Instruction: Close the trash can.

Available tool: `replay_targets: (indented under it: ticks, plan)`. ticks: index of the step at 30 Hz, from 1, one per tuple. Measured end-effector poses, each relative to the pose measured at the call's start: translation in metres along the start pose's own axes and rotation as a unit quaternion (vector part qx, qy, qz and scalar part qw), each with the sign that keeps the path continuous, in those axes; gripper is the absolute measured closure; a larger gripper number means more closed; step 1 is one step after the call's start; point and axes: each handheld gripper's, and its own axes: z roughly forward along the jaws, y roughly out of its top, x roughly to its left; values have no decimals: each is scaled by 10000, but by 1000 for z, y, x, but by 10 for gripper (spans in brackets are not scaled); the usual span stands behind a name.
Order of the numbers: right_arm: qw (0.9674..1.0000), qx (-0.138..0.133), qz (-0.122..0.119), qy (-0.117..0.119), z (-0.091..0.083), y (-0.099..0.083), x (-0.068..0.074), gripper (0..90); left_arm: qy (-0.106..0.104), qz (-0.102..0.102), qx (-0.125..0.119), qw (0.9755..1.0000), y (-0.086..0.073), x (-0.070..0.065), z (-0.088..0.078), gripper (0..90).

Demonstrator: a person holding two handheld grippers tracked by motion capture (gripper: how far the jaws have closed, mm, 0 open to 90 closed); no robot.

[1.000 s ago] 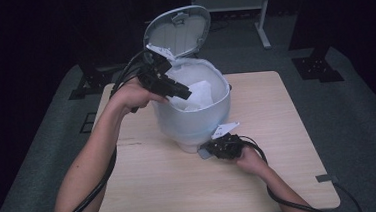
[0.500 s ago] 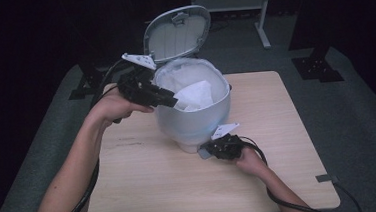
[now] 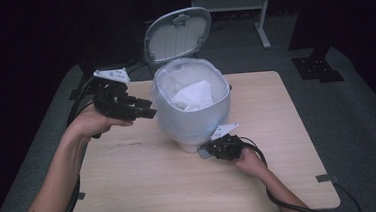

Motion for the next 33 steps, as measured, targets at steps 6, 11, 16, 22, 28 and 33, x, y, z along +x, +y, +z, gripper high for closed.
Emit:
replay_targets:
  ticks: [6, 11, 16, 22, 28, 33]
  plan:
    - [9999, -95, 13, -31, -16, -6, 1, 763, 74, -111, -25, 9999, -30, 3, 2, 508]
    - [9998, -184, 72, 47, -31, -9, 0, 710, 122, -156, -62, 9998, -45, 3, 5, 461]
    - [9992, -267, 263, 115, -48, -17, -7, 651, 182, -234, -28, 9996, -60, 4, 10, 415]
    - [9991, -246, 340, 51, -58, -21, -13, 621, 240, -262, -62, 9994, -72, 5, 15, 401]
    - [9984, -272, 501, 11, -70, -30, -23, 596, 356, -306, -91, 9989, -85, 7, 22, 380]
    - [9976, -315, 610, 15, -74, -35, -27, 579, 412, -286, -41, 9987, -93, 7, 27, 371]
